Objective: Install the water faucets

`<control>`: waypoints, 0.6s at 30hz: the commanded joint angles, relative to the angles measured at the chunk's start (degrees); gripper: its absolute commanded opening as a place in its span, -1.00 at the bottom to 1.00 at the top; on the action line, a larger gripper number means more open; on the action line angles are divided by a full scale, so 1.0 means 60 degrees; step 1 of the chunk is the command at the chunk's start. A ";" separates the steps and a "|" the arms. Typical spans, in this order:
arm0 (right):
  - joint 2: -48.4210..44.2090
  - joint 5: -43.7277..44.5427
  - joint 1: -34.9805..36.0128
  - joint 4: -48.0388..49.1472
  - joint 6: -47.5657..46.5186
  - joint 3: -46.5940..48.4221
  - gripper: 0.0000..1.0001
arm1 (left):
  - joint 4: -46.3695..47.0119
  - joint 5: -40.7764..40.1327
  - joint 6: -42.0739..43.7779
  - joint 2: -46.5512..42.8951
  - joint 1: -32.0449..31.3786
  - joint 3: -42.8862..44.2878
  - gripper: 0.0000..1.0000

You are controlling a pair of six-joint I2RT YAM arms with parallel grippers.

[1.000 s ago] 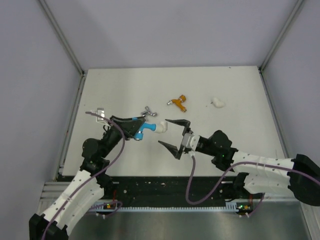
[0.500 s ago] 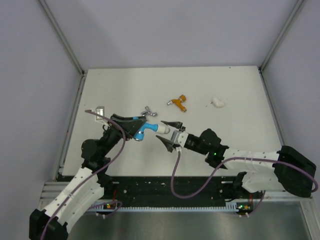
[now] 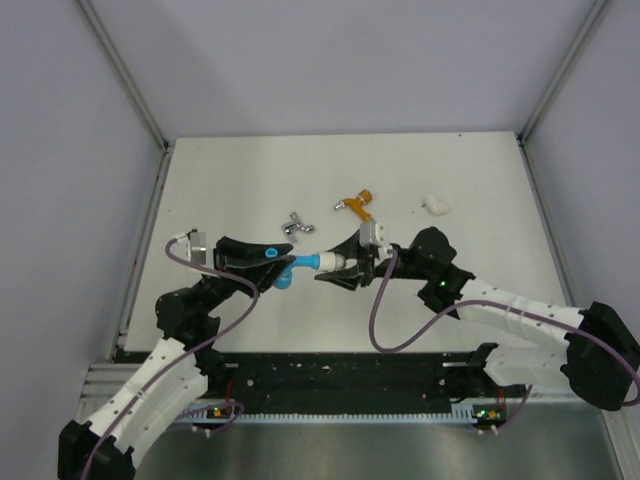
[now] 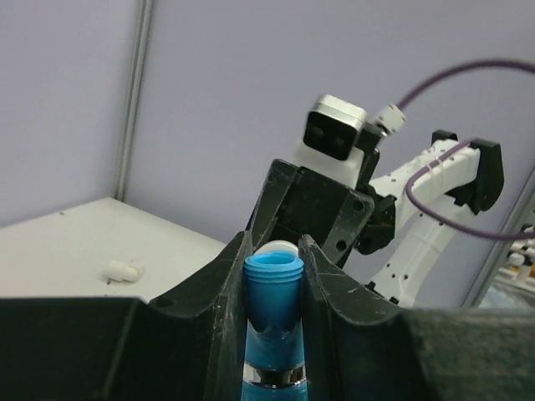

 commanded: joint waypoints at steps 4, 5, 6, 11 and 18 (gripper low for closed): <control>0.1080 -0.3031 -0.1216 -0.0172 0.5521 0.2031 -1.00 | 0.2262 0.1700 0.2115 -0.0193 0.0049 -0.0207 -1.00; 0.1256 -0.3326 -0.1275 -0.0085 0.5918 0.2150 -1.00 | 0.2262 0.1700 0.2101 -0.0208 0.0049 -0.0221 -1.00; 0.1388 -0.3431 -0.1305 -0.0011 0.6241 0.2223 -1.00 | 0.2276 0.1700 0.2087 -0.0222 0.0049 -0.0236 -1.00; 0.1230 -0.2570 -0.1408 -0.0347 0.5751 0.2021 -0.08 | 0.1621 0.0752 0.1896 -0.0514 0.0049 -0.0353 -1.00; -0.0761 0.0242 -0.1408 -0.0744 0.2572 0.0527 0.97 | -0.1384 -0.1828 0.1136 -0.1160 0.0049 0.0013 -1.00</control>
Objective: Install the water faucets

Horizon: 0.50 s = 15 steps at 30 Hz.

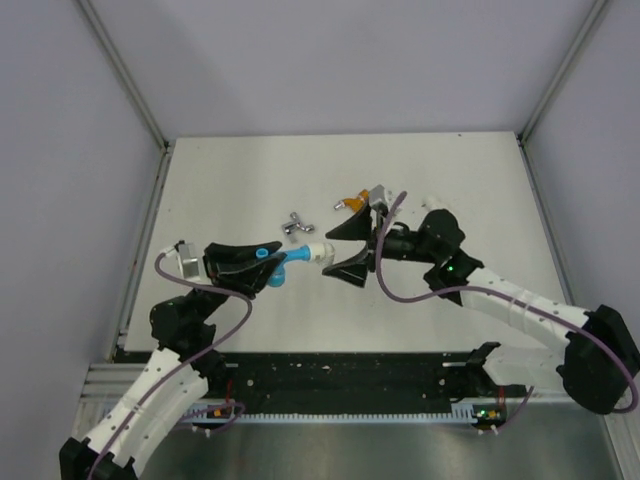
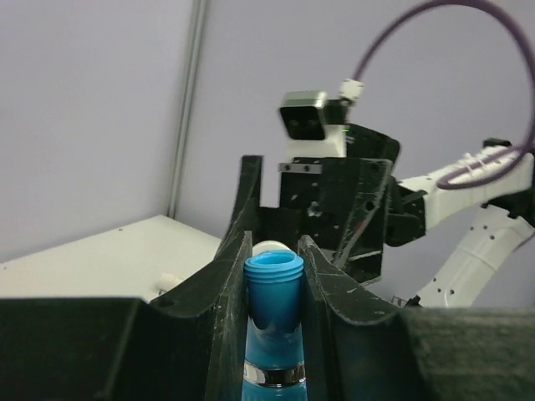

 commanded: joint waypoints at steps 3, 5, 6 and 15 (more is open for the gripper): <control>-0.2019 0.2269 -0.0042 0.0704 -0.2800 -0.1338 0.97 | -0.1598 -0.2221 -0.1480 -0.0122 -0.0006 0.0421 -1.00; -0.2298 0.2386 0.0046 0.0968 -0.3300 -0.1646 0.98 | -0.1833 -0.2457 -0.2198 0.0039 -0.0006 0.0495 -1.00; -0.2400 0.2444 0.0133 0.1187 -0.3867 -0.1836 0.98 | -0.1877 -0.2501 -0.2592 0.0127 -0.0006 0.0524 -1.00; -0.2066 0.3690 0.1672 0.1789 -0.7491 -0.2410 0.94 | -0.1878 -0.2488 -0.4046 0.0757 -0.0020 0.0759 -1.00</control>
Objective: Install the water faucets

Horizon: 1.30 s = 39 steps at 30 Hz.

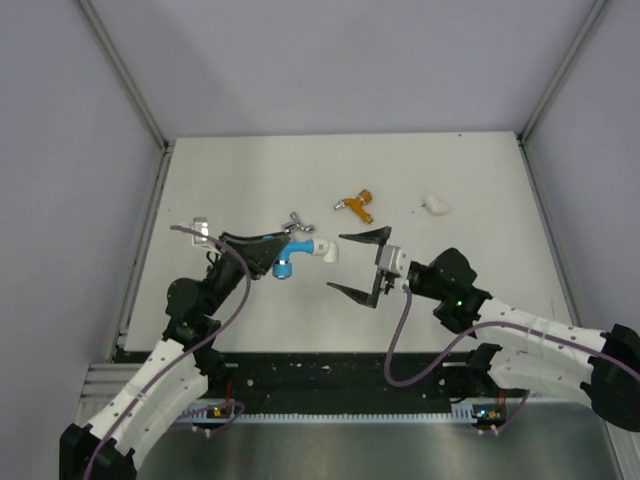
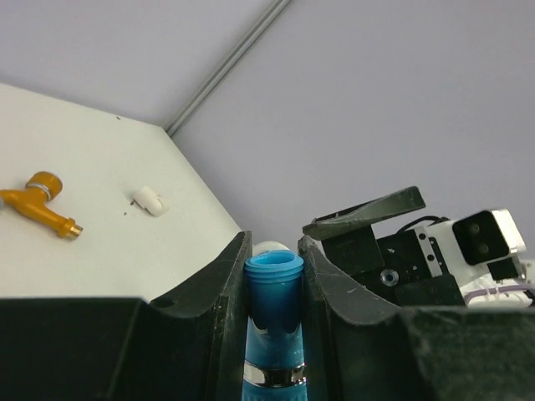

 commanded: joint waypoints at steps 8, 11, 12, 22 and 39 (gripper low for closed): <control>0.1134 0.0564 0.0401 0.0492 -0.1915 0.0722 0.73 | 0.0483 0.0075 -0.0998 0.0055 -0.0020 0.0730 -1.00; 0.1325 0.0564 0.0401 0.0536 -0.1857 0.0825 0.61 | 0.0526 0.0163 -0.0983 0.0084 -0.0006 0.0759 -1.00; 0.1354 0.0564 0.0387 0.0507 -0.1813 0.0883 0.52 | 0.0541 0.0250 -0.0954 0.0084 -0.0006 0.0774 -1.00; 0.1471 0.0315 0.0358 -0.0312 -0.0745 0.1513 -0.39 | 0.1272 0.1026 -0.0545 0.0479 -0.0020 0.0716 -1.00; 0.1912 -0.2602 -0.1005 -0.1047 0.3098 0.2614 0.28 | 0.0530 0.1863 0.2194 -0.0531 -0.0020 0.0817 -1.00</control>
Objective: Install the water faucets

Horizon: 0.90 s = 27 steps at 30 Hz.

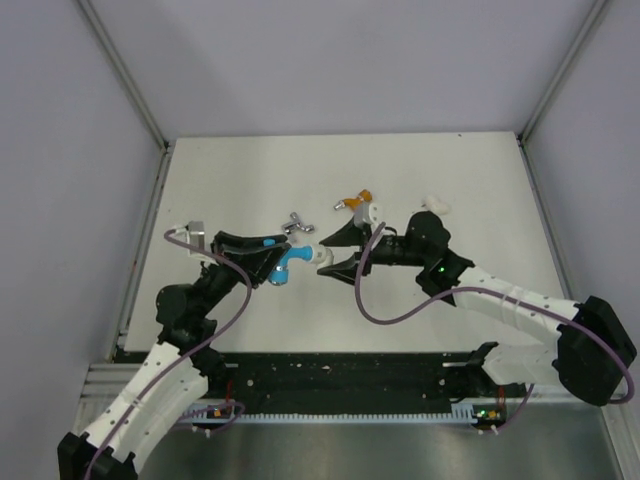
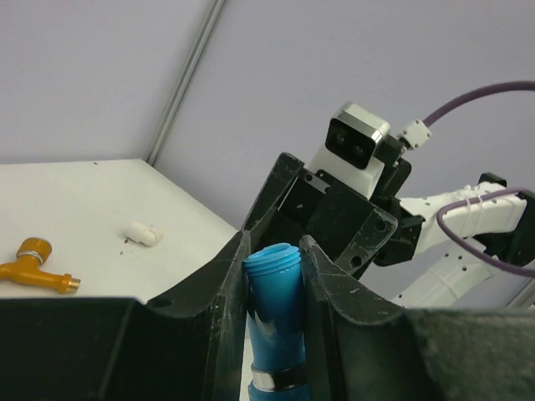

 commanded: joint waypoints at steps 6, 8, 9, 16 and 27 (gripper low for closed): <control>-0.0761 0.0554 0.0044 0.0110 -0.0193 0.0364 0.75 | -0.1071 0.0813 0.1377 -0.0181 -0.0049 0.0794 -1.00; -0.0703 0.0759 0.0264 -0.0314 -0.0575 0.0569 0.75 | -0.0997 0.1135 0.1319 0.0067 -0.0064 0.0896 -1.00; -0.0644 0.0862 0.0410 -0.0592 -0.0824 0.0730 0.75 | -0.0997 0.1297 0.1290 0.0170 -0.0064 0.0984 -1.00; 0.0029 0.1521 0.1304 -0.2059 -0.1895 0.1800 0.55 | -0.1217 0.1489 0.1187 0.0405 -0.0064 0.1249 -1.00; 0.1319 0.1508 0.1729 -0.2967 -0.1998 0.2840 0.08 | -0.1085 0.1444 0.0967 0.0420 -0.0064 0.1248 -1.00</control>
